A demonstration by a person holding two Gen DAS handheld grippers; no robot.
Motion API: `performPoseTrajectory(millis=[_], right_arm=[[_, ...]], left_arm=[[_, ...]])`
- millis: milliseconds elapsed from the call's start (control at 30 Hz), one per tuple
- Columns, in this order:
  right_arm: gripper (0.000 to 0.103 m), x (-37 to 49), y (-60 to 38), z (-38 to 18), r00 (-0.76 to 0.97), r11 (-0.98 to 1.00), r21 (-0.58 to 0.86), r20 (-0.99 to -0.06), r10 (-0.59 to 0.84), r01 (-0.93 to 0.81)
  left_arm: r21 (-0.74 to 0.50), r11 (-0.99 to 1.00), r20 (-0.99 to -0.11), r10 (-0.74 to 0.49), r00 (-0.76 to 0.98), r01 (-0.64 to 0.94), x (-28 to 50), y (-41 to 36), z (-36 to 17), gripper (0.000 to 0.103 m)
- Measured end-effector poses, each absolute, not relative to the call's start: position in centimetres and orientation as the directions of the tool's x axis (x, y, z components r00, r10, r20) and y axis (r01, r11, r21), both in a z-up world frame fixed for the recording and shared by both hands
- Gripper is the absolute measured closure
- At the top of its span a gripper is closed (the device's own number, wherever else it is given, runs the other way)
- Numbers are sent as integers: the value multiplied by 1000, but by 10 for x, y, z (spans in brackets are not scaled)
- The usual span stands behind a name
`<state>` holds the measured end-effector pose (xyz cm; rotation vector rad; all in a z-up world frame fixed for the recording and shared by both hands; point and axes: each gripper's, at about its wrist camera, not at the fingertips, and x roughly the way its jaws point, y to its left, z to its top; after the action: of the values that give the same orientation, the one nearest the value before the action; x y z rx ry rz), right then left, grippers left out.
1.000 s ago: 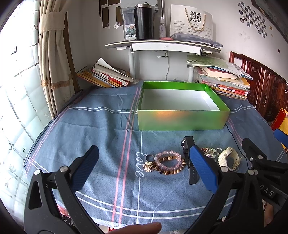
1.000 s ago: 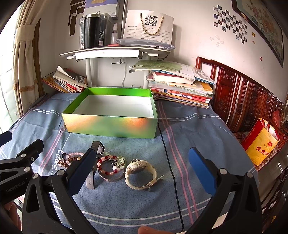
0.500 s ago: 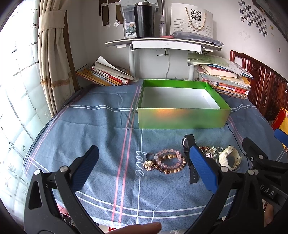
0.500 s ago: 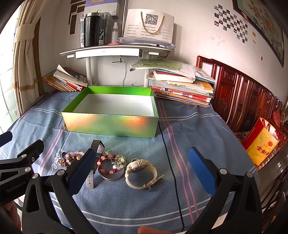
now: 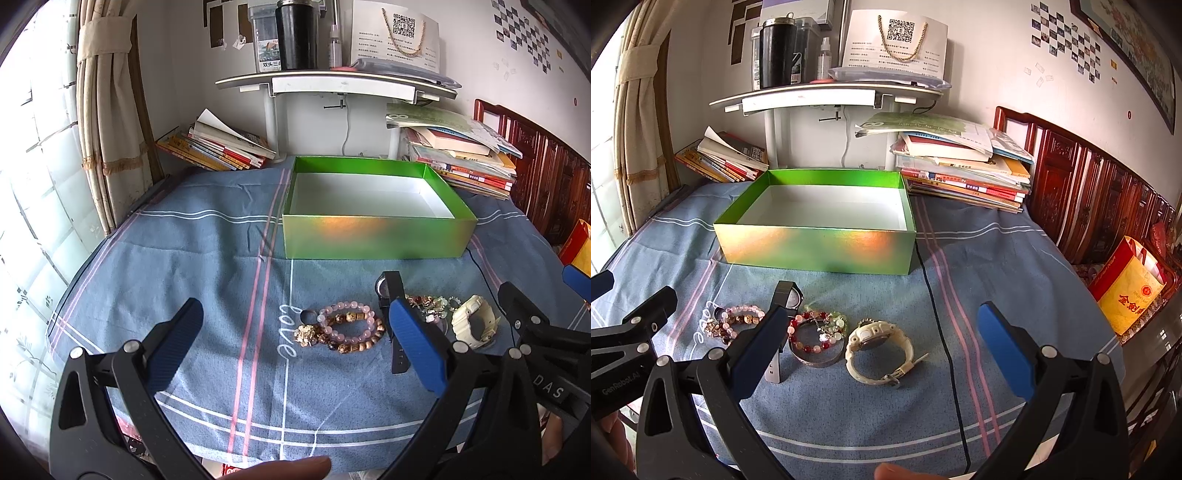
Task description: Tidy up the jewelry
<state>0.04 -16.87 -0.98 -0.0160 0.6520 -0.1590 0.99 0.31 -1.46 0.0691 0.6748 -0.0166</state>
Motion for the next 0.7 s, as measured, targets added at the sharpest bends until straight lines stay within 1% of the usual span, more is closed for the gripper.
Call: performPoseTrajectory(millis=[100, 200, 300, 367, 400, 467, 533, 567, 600, 633, 700], right_arm=[[2, 4, -171, -12, 776, 988, -66, -613, -149, 138], [2, 16, -179, -14, 770, 986, -115, -615, -169, 124], [2, 28, -195, -20, 760, 984, -135, -625, -179, 120], [2, 37, -212, -30, 709, 979, -151, -676, -203, 136], [2, 40, -221, -36, 682, 981, -137, -706, -193, 137], [2, 43, -239, -44, 641, 989, -63, -755, -136, 135], [2, 43, -249, -48, 622, 995, -15, -780, -74, 99], [2, 42, -249, -49, 616, 996, -27, -784, -75, 87], [2, 40, -247, -49, 614, 996, -44, -784, -85, 82], [2, 38, -244, -49, 612, 996, -48, -786, -81, 70], [3, 38, -238, -52, 601, 999, -27, -798, -40, 31]], left_arm=[[55, 998, -638, 2, 770, 43, 14, 3, -18, 4], [50, 996, -668, -22, 744, 74, 20, 0, -26, 4], [85, 991, -650, -22, 759, 102, 20, -7, -31, 4], [105, 987, -649, -22, 761, 118, 21, -12, -35, 3], [97, 987, -663, -33, 747, 130, 24, -13, -38, 3], [92, 986, -703, -33, 710, 136, 32, -13, -48, 3], [68, 987, -767, -40, 641, 143, 43, -12, -61, 4], [20, 988, -796, -76, 600, 152, 48, -10, -67, 4], [-34, 987, -812, -119, 572, 156, 52, -7, -73, 4], [-63, 986, -819, -138, 557, 152, 56, -6, -77, 4], [-46, 988, -824, -123, 554, 151, 59, -10, -82, 4]])
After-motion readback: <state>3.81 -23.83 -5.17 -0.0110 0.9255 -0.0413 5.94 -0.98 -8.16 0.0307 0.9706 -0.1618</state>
